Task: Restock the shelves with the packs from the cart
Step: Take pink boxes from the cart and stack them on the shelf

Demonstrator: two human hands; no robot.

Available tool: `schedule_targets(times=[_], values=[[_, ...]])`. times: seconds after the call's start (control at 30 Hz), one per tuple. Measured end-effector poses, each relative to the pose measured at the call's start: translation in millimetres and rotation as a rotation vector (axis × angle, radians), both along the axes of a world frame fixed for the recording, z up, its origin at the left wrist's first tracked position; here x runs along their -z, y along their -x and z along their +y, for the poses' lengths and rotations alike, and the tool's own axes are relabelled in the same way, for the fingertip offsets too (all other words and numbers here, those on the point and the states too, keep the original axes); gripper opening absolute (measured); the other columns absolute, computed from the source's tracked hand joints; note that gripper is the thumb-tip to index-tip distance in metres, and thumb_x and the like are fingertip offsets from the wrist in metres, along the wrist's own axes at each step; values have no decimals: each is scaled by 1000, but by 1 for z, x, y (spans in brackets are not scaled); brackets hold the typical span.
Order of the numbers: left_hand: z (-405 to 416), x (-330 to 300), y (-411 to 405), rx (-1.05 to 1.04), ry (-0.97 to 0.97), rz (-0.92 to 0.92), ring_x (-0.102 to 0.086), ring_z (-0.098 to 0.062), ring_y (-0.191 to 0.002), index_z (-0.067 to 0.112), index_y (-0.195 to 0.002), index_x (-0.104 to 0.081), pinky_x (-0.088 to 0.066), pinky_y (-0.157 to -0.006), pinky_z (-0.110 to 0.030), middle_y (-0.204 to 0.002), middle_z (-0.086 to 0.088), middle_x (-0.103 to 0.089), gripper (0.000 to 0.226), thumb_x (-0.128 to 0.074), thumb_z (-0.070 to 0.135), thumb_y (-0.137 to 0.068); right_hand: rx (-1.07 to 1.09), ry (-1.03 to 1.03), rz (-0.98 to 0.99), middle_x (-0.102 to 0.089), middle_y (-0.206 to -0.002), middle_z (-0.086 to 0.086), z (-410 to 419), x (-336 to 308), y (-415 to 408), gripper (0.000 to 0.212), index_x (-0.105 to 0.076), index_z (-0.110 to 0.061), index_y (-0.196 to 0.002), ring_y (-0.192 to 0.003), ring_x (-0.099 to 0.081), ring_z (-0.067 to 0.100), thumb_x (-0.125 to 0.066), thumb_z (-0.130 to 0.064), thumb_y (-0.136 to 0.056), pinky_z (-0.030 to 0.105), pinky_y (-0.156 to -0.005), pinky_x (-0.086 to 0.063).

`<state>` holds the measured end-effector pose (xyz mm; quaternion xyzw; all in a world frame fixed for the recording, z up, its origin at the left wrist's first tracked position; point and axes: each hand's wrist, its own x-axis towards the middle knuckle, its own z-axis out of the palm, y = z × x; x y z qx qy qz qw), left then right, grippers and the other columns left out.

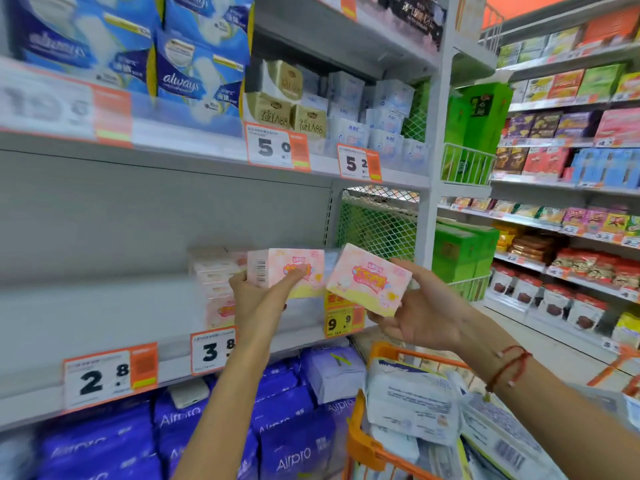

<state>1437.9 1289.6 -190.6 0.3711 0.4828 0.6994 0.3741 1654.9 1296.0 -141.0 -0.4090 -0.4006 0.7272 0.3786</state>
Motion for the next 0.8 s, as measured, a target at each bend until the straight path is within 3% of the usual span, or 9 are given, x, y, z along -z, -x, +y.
schedule_targets(times=[0.13, 0.23, 0.33, 0.4, 0.47, 0.53, 0.6, 0.7, 0.8], values=[[16, 9, 12, -79, 31, -42, -63, -11, -89, 16, -121, -37, -56, -82, -39, -98, 4, -65, 81, -87, 32, -60, 44, 21, 14, -52, -82, 8, 28, 9, 25, 41, -53, -18, -107, -60, -65, 29, -52, -53, -86, 24, -50, -52], [33, 12, 23, -121, 25, -11, -65, -16, -92, 18, -116, -38, -55, -86, -44, -99, 6, -66, 89, -87, 43, -46, -31, 5, 41, -46, -82, 6, 46, 11, 39, 64, -59, -17, -103, -66, -62, 27, -75, -62, -61, 25, -56, -54], [51, 6, 41, -132, -2, 35, -68, -18, -91, 14, -114, -45, -55, -82, -38, -100, 1, -69, 82, -90, 37, -49, -91, -111, 28, -57, -86, 4, 63, 8, 53, 64, -70, -13, -94, -73, -59, 20, -94, -33, -38, 23, -54, -56], [61, -2, 58, -173, -25, 63, -67, -17, -93, 14, -110, -53, -53, -82, -35, -102, 0, -69, 72, -89, 40, -53, -89, -165, 3, -58, -94, 4, 76, 6, 67, 44, -73, -13, -88, -81, -55, 16, -89, -18, -48, 25, -56, -58], [67, -6, 78, -310, 0, 163, -56, -18, -110, 16, -107, -54, -45, -95, -34, -108, 6, -60, 73, -83, 56, -54, -57, -254, -135, -61, -89, 3, 93, 6, 82, 24, -71, -15, -87, -80, -56, 14, -78, -16, -64, 29, -72, -59], [69, -2, 98, -474, 60, 298, -38, -21, -123, 16, -112, -52, -30, -96, -27, -115, 5, -48, 78, -76, 65, -57, 11, -418, -343, -66, -84, 1, 116, 10, 101, 17, -70, -15, -92, -73, -60, 10, -73, -20, -76, 21, -72, -53], [74, 9, 118, -574, 73, 355, -40, -25, -123, 15, -115, -53, -30, -96, -31, -121, -2, -52, 83, -71, 71, -57, 126, -588, -536, -72, -88, 0, 151, 19, 121, 40, -73, -13, -94, -75, -66, 12, -81, -39, -65, 18, -70, -55], [79, 32, 141, -623, 139, 396, -55, -26, -109, 21, -112, -57, -42, -89, -36, -115, -2, -62, 95, -57, 87, -44, 274, -781, -715, -74, -92, 1, 201, 33, 148, 72, -72, -15, -84, -91, -69, 21, -83, -61, -31, 42, -86, -55], [76, 49, 156, -645, 175, 415, -60, -24, -104, 25, -112, -58, -50, -86, -38, -113, -1, -64, 98, -56, 91, -40, 230, -861, -821, -63, -107, 0, 234, 46, 174, 79, -56, -9, -112, -104, -61, 20, -90, -43, -50, 33, -90, -49]])
